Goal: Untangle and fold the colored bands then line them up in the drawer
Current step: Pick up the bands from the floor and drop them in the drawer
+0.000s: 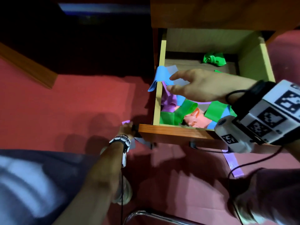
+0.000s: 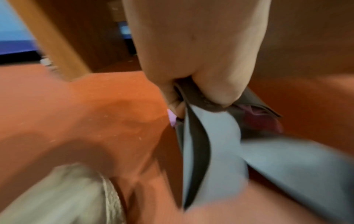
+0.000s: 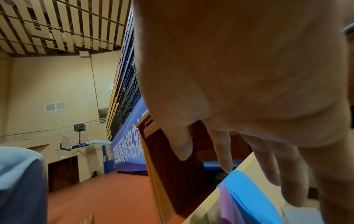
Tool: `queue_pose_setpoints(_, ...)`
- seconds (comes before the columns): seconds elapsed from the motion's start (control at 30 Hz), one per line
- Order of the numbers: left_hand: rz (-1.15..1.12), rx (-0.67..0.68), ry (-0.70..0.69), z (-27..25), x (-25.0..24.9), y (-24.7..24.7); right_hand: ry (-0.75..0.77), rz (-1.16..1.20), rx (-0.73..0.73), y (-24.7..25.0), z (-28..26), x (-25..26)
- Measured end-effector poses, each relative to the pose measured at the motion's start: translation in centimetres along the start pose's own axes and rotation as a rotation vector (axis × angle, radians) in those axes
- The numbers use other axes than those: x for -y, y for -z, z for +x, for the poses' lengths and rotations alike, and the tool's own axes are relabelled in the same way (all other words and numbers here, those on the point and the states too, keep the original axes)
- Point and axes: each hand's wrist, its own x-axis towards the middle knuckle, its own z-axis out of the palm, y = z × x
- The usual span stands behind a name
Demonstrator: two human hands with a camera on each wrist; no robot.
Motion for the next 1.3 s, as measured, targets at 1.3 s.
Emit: queue_pose_setpoints(1.3,0.653,0.07,-0.72,-16.3,-34.5,14.3,-0.498,0.443,-0.526,-3.0,-8.0,-31.4)
